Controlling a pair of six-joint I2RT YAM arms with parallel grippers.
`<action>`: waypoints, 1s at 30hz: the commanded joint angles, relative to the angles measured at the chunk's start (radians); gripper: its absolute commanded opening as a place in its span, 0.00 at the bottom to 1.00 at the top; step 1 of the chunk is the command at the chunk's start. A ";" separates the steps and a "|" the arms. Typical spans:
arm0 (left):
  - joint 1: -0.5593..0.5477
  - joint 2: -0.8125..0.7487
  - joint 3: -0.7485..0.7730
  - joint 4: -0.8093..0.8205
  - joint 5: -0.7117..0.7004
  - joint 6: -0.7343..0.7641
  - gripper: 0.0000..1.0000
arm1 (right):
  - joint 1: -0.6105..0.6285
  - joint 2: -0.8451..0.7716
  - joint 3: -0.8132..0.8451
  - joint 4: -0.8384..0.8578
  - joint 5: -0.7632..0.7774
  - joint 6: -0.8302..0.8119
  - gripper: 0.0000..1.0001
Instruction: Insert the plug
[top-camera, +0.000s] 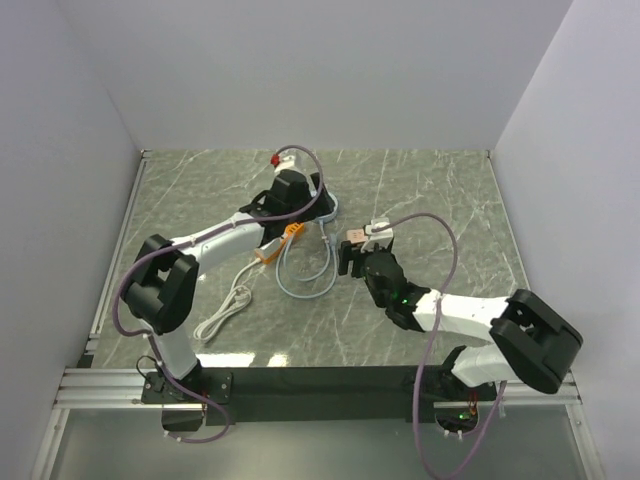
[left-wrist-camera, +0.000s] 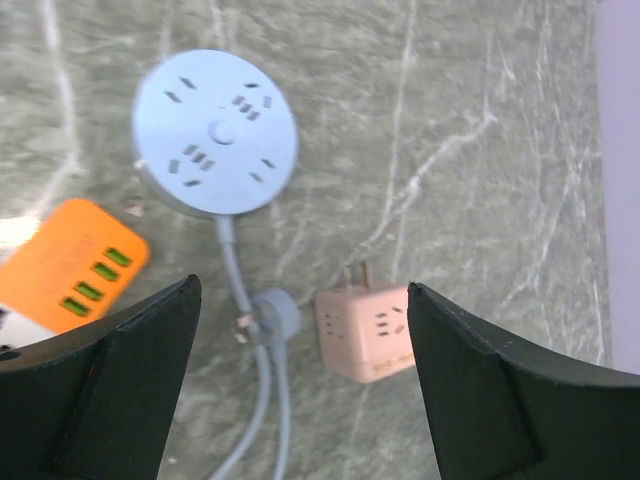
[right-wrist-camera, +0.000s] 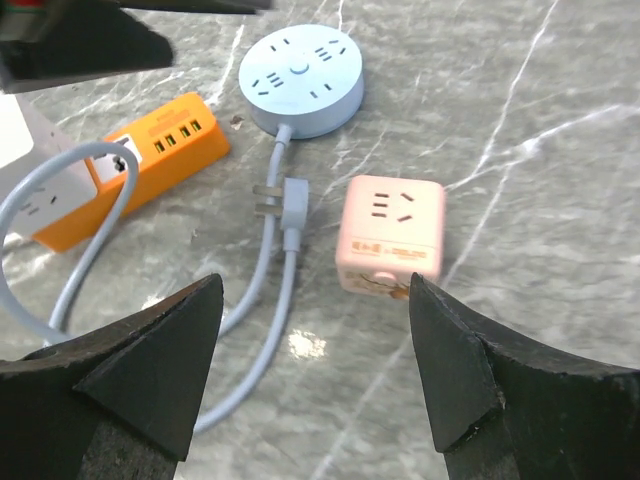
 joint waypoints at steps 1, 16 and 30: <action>0.025 -0.067 -0.057 0.077 0.049 0.050 0.89 | -0.010 0.051 0.068 0.009 0.047 0.093 0.81; 0.072 -0.156 -0.180 0.183 0.133 0.103 0.90 | -0.074 0.206 0.134 -0.045 0.074 0.155 0.82; 0.086 -0.159 -0.204 0.220 0.191 0.091 0.90 | -0.097 0.321 0.181 -0.034 0.060 0.170 0.81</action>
